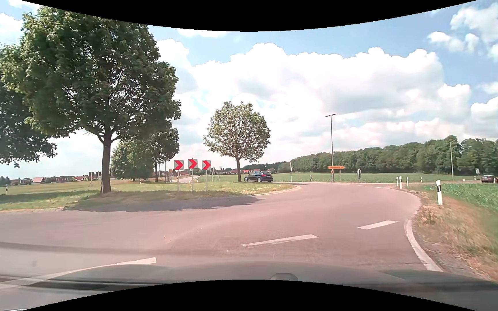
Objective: Follow the waypoints while adhering to traffic rules and regulations
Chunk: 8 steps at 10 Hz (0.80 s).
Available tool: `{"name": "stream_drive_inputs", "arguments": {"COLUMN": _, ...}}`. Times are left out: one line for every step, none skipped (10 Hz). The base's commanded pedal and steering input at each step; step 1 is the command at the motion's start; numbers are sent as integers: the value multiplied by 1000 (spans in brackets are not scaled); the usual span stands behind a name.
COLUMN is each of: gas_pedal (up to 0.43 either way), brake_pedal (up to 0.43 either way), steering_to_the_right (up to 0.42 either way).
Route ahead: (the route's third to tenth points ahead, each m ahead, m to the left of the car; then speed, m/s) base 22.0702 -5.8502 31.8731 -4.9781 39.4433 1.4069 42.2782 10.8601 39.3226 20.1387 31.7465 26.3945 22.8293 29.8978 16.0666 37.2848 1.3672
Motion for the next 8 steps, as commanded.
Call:
{"name": "stream_drive_inputs", "arguments": {"gas_pedal": 248, "brake_pedal": 0, "steering_to_the_right": 86}}
{"name": "stream_drive_inputs", "arguments": {"gas_pedal": 260, "brake_pedal": 0, "steering_to_the_right": 90}}
{"name": "stream_drive_inputs", "arguments": {"gas_pedal": 331, "brake_pedal": 0, "steering_to_the_right": 93}}
{"name": "stream_drive_inputs", "arguments": {"gas_pedal": 409, "brake_pedal": 0, "steering_to_the_right": 97}}
{"name": "stream_drive_inputs", "arguments": {"gas_pedal": 461, "brake_pedal": 0, "steering_to_the_right": 100}}
{"name": "stream_drive_inputs", "arguments": {"gas_pedal": 469, "brake_pedal": 0, "steering_to_the_right": 103}}
{"name": "stream_drive_inputs", "arguments": {"gas_pedal": 480, "brake_pedal": 0, "steering_to_the_right": 108}}
{"name": "stream_drive_inputs", "arguments": {"gas_pedal": 488, "brake_pedal": 0, "steering_to_the_right": 112}}
